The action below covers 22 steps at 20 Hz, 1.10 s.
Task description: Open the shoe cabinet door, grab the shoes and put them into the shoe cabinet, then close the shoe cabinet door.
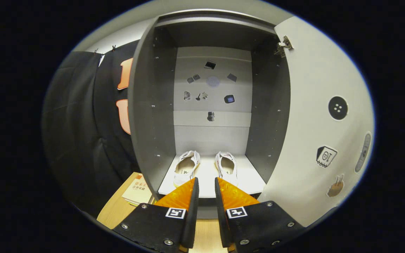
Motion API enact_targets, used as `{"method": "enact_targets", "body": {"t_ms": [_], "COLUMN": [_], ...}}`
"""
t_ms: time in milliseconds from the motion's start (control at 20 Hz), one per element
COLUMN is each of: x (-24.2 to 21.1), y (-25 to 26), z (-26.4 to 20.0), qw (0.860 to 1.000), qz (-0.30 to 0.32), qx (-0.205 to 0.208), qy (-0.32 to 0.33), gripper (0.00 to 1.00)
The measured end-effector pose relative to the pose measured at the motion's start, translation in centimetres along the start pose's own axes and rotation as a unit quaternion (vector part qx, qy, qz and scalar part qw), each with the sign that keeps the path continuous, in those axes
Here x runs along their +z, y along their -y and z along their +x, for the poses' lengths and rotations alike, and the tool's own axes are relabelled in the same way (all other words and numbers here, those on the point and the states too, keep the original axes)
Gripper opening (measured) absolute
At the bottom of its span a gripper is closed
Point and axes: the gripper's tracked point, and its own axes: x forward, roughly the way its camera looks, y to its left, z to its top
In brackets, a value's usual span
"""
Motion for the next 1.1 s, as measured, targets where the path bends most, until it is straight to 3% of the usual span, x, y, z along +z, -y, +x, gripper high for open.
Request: {"method": "enact_targets", "body": {"t_ms": [500,800,950,1100], "x": [-2.0,-1.8,-2.9,-3.8], "y": [-1.3,0.5,3.1,8.0], "z": [-13.6,-20.6,-24.0,-27.2], "qw": [0.999,0.998,0.997,0.996], "qz": [0.018,0.021,0.028,0.016], "qx": [0.01,-0.01,-0.026,-0.068], "qy": [0.029,0.063,0.061,0.05], "gripper": [0.41,0.58,0.64,0.69]}}
